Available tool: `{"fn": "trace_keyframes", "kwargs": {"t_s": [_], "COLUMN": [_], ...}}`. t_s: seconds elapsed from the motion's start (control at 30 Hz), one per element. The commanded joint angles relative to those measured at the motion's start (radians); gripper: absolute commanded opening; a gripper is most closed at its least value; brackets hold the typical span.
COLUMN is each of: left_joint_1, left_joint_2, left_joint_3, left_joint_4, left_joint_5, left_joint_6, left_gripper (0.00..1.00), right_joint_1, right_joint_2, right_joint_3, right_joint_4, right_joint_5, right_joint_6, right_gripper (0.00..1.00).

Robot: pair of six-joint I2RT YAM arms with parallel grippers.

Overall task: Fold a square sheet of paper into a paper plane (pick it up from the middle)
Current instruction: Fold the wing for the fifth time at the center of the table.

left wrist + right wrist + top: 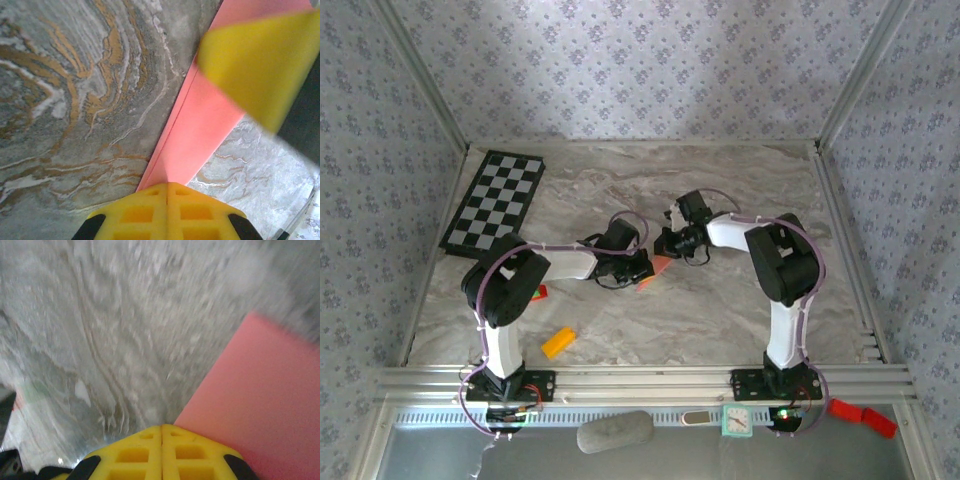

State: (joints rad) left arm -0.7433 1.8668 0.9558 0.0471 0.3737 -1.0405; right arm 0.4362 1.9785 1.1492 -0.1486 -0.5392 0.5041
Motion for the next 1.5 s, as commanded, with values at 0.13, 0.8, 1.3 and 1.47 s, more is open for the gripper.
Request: {"fn": "trace_keyframes", "kwargs": {"t_s": [0.13, 0.8, 1.3, 1.47], "left_joint_1": [-0.002, 0.001, 0.002, 0.002], "left_joint_2": [0.058, 0.065, 0.068, 0.072], "left_joint_3": [-0.043, -0.03, -0.04, -0.045], "left_joint_4": [-0.188, -0.191, -0.232, -0.23], "left_joint_5": [-0.041, -0.044, -0.054, -0.05], "left_joint_6": [0.013, 0.013, 0.032, 0.031], "left_gripper": [0.0, 0.0, 0.0, 0.0], "right_joint_1": [-0.075, 0.051, -0.097, -0.211], "right_joint_2": [0.078, -0.22, -0.068, -0.033], "right_joint_3": [0.12, -0.231, -0.151, -0.134], "right_joint_4": [-0.003, 0.099, 0.04, 0.06], "right_joint_5": [0.087, 0.064, 0.08, 0.055], "right_joint_6": [-0.013, 0.061, -0.031, -0.03], "right_gripper": [0.08, 0.09, 0.07, 0.07]}}
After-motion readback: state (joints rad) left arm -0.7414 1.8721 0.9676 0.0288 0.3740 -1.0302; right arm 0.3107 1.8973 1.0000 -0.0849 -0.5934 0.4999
